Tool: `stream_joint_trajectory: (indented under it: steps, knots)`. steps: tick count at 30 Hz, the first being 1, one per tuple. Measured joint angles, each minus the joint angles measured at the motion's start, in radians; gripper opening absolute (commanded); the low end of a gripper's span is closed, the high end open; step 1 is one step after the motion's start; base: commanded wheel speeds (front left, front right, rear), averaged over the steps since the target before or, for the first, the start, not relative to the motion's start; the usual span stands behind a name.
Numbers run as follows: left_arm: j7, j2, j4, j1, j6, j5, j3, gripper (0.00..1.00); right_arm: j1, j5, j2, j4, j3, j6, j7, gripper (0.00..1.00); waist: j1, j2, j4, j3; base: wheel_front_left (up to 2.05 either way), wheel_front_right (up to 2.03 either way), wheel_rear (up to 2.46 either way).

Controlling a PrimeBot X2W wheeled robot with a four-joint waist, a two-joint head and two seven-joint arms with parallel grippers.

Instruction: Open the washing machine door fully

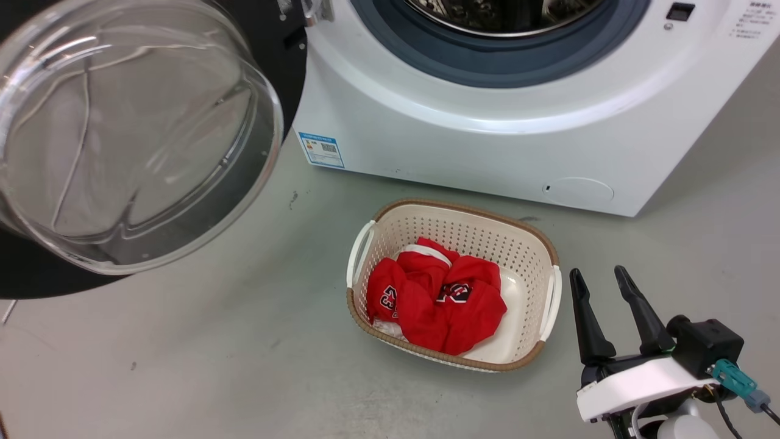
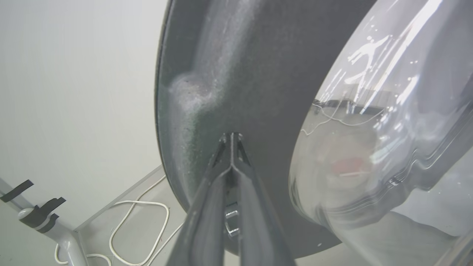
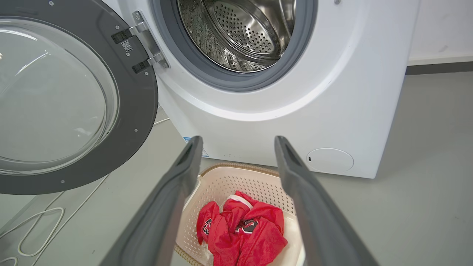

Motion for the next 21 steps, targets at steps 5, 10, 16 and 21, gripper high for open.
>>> stream_joint_trajectory:
  steps: [5,10,16,21]
  knots:
    - [-0.002,0.031,0.076,-0.062,-0.033,0.038,0.017,0.0,-0.014,-0.005,0.0,-0.002,0.003,0.0,0.0,1.0,0.0,0.0,-0.019,0.024,0.0,0.0,0.0]
    - [-0.003,0.039,0.133,-0.099,-0.048,0.063,0.039,0.0,-0.024,0.002,0.0,0.004,0.009,0.0,-0.005,1.0,0.0,0.0,-0.032,0.03,0.0,0.0,0.0]
    - [-0.003,0.027,0.136,-0.074,-0.065,0.081,0.111,0.0,-0.024,0.021,0.0,0.024,0.01,0.0,-0.015,1.0,0.0,0.0,-0.039,-0.007,0.0,0.0,0.0]
    - [-0.003,-0.041,0.049,0.04,-0.082,0.101,0.186,0.0,0.001,0.037,0.0,0.036,0.009,0.0,-0.023,1.0,-0.0001,0.0,-0.043,-0.065,0.0,0.0,0.0]
